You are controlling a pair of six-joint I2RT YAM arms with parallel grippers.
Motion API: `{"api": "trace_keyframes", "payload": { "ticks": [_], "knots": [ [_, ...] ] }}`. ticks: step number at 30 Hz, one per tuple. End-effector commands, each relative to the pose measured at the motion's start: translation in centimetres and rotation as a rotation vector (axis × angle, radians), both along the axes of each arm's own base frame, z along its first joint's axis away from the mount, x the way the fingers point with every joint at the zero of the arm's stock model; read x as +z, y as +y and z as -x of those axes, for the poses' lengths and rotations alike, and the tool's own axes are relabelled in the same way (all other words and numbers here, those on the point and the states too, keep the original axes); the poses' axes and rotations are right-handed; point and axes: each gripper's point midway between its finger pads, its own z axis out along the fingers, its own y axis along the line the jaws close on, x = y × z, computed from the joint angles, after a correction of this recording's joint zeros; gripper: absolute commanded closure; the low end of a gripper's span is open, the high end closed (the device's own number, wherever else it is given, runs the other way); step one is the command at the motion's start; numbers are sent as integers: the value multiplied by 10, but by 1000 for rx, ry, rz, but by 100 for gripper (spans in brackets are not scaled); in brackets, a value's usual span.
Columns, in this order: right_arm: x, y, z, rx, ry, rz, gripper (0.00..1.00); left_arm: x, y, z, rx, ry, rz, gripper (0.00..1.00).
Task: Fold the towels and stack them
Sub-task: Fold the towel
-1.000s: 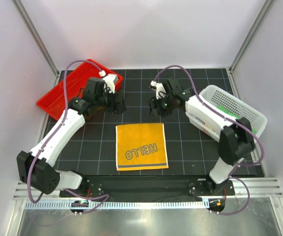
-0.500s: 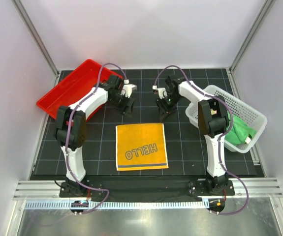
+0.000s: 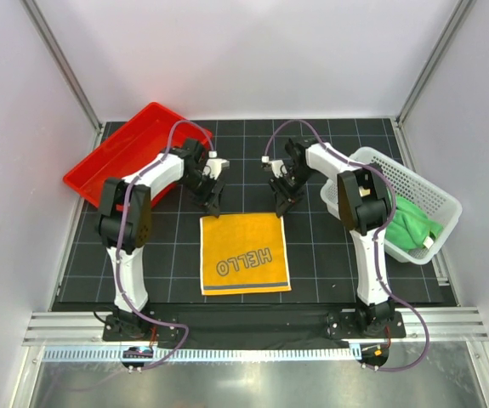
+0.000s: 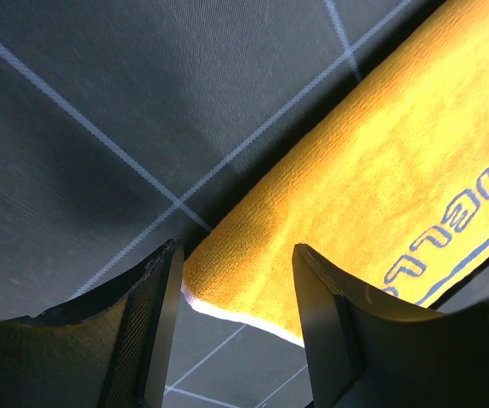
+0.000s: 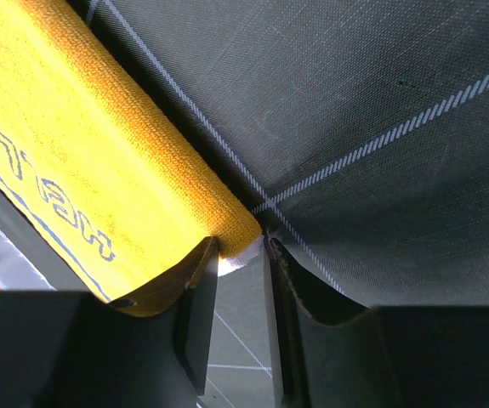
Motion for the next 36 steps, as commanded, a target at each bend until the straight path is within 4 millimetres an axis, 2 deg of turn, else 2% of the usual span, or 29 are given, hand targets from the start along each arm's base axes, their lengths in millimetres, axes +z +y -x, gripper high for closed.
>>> {"api": "trace_keyframes", "payload": {
  "ticks": [1,4,5,7,8,11,18,24,29,32,34,35,36],
  "knots": [
    [0,2,0,23,0,-19,66,-5,4,11,-20,21,-15,43],
    [1,4,-2,20,-7,-34,71,-12,12,16,-11,22,-50,43],
    [0,3,-3,17,-12,-29,77,-12,14,15,-9,17,-60,44],
    [0,2,-6,4,-19,-27,82,-10,14,15,-12,15,-56,47],
    [1,2,-7,6,-22,-29,87,-9,15,15,-8,16,-55,48],
    [4,4,-8,5,-33,-35,94,-14,21,17,-4,16,-88,50],
    [5,0,-8,-1,-48,-16,97,-10,20,6,1,-9,-94,53],
    [6,-4,-11,-10,-65,-2,97,-12,17,7,-10,9,-78,54],
    [7,-7,-14,-18,-73,2,98,-6,12,5,-12,6,-54,53],
    [6,-8,-15,-21,-77,12,99,-5,13,4,-6,6,-60,62],
    [7,-9,-16,-27,-81,13,99,-4,11,1,-4,3,-55,79],
    [8,-9,-18,-28,-89,14,99,-3,11,-1,-3,2,-56,91],
    [9,-10,-20,-29,-97,16,99,-3,10,-1,-4,6,-53,95]
  ]
}}
